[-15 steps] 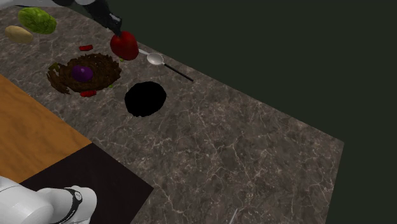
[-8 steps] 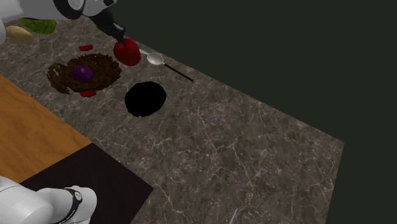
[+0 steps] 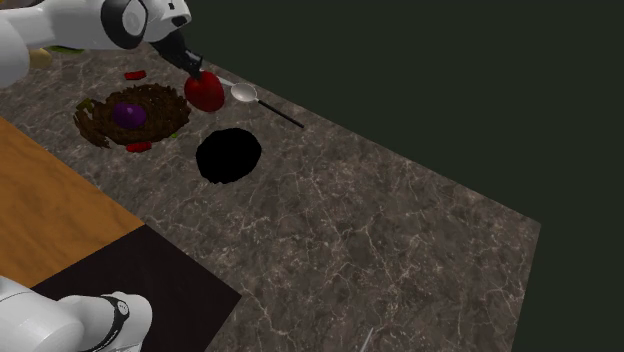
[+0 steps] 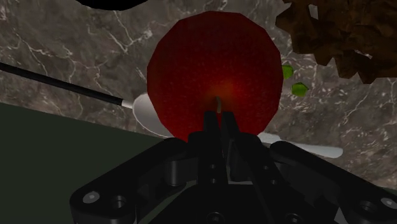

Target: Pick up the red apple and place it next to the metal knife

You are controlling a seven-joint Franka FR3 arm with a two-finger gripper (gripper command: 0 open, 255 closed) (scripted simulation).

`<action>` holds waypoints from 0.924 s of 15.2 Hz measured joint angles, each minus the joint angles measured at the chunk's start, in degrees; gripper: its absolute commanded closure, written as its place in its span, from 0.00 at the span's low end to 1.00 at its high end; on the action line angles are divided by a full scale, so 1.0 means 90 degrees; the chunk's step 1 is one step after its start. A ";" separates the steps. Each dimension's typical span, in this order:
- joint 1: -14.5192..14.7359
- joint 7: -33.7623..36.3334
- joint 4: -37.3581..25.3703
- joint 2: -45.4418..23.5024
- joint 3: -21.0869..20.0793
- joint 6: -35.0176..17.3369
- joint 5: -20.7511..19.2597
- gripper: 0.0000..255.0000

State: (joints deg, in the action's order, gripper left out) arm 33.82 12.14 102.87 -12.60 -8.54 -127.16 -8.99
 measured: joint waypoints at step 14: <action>-0.0003 0.0077 0.0359 -0.0152 0.0027 -0.0510 -0.0079 0.00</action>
State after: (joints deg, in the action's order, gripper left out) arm 33.79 12.84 106.10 -13.97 -8.29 -131.75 -9.70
